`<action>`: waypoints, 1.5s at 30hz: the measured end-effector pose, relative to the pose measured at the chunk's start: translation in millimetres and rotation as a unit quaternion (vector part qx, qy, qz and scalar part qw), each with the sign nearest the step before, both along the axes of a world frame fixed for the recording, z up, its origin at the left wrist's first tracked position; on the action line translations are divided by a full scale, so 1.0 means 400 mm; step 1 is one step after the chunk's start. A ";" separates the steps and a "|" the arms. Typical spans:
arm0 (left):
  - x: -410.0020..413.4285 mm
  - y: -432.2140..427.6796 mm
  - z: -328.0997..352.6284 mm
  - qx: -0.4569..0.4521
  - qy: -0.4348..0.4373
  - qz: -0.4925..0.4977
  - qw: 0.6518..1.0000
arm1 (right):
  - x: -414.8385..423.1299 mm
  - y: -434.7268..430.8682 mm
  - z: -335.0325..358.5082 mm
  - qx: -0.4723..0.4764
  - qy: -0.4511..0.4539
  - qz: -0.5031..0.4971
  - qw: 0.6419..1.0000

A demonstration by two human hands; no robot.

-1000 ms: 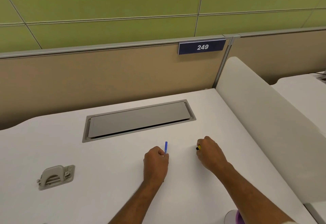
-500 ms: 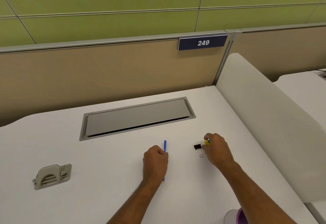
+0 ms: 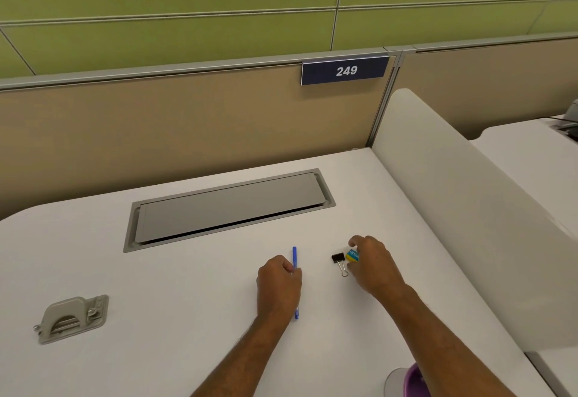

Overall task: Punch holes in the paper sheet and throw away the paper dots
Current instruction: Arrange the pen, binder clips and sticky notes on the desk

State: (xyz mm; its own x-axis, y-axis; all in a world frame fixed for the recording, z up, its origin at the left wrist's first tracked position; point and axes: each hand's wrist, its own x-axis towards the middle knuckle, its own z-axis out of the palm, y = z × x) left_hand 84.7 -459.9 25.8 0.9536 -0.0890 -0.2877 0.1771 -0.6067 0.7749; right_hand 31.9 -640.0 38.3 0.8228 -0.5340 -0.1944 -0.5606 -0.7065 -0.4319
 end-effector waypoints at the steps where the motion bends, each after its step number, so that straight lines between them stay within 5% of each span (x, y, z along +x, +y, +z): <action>1: -0.001 -0.003 0.001 -0.001 0.000 0.002 1.000 | -0.003 0.004 0.008 0.009 -0.003 -0.003 1.000; 5: -0.008 -0.025 0.006 0.001 0.000 0.000 1.000 | -0.033 0.031 0.047 0.015 -0.076 -0.060 0.995; 9: -0.018 -0.055 0.010 0.001 -0.001 -0.007 1.000 | -0.080 0.070 0.094 0.062 -0.255 -0.184 0.947; 13: -0.028 -0.081 0.012 0.003 -0.001 -0.018 1.000 | -0.117 0.098 0.121 0.089 -0.317 -0.216 0.919; 29: -0.074 -0.085 0.021 -0.016 -0.004 -0.030 0.999 | -0.152 0.175 0.126 0.061 -0.328 -0.163 0.929; 38: -0.188 0.226 0.043 -0.033 -0.060 0.014 0.998 | -0.149 0.427 0.076 0.089 -0.329 -0.059 0.938; 45: -0.202 0.506 0.022 0.049 -0.172 0.007 0.984 | -0.150 0.663 0.006 0.046 -0.262 0.055 0.963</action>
